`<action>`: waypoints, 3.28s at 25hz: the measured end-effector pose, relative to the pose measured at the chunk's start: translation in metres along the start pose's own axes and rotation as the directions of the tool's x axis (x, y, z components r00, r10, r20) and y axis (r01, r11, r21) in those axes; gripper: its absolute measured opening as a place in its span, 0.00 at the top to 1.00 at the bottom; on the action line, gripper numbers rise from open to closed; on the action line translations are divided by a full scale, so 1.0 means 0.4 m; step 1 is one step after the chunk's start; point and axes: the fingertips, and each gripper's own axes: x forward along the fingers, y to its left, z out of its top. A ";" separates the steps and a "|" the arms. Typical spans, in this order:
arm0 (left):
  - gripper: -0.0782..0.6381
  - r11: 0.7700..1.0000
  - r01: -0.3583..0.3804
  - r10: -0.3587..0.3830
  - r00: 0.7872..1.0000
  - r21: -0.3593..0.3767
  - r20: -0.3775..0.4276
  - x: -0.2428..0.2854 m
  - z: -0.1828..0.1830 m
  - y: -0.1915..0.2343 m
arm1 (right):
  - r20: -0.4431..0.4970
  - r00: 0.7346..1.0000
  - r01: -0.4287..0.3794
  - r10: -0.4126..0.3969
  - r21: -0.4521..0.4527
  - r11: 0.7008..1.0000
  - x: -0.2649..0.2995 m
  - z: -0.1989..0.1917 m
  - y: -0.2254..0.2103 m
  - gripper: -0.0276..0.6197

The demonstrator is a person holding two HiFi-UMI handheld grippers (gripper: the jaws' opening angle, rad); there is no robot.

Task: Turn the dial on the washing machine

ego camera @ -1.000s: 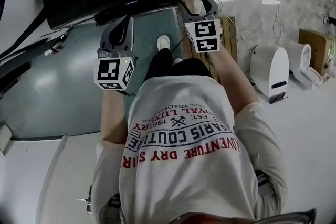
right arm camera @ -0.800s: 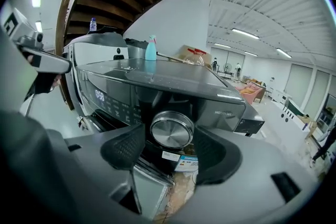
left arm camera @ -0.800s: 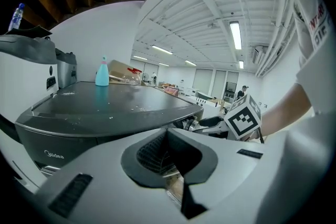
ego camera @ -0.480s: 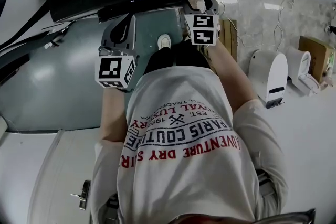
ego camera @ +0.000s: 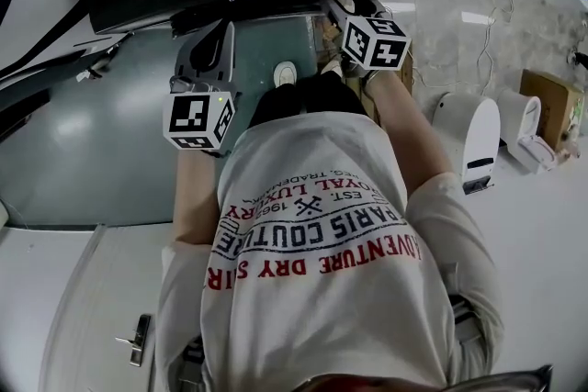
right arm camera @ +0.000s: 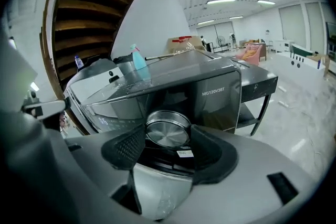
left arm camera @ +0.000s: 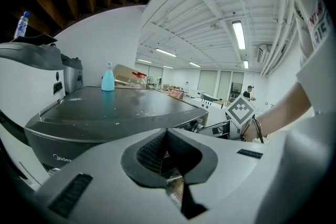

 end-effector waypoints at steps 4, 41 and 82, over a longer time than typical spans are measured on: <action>0.87 1.000 -0.008 0.008 1.000 -0.001 0.006 0.005 0.003 0.000 | 0.017 1.000 -0.017 0.017 0.001 1.000 0.000 0.001 0.000 0.52; 0.87 0.999 -0.041 0.041 0.998 0.003 -0.038 -0.039 -0.064 0.004 | 0.211 0.975 0.095 -0.068 -0.120 0.988 -0.004 0.001 0.005 0.51; 0.87 1.000 -0.028 0.027 0.997 -0.014 -0.068 -0.022 -0.092 -0.005 | 0.247 0.963 0.191 -0.110 -0.334 0.923 -0.021 0.001 0.024 0.53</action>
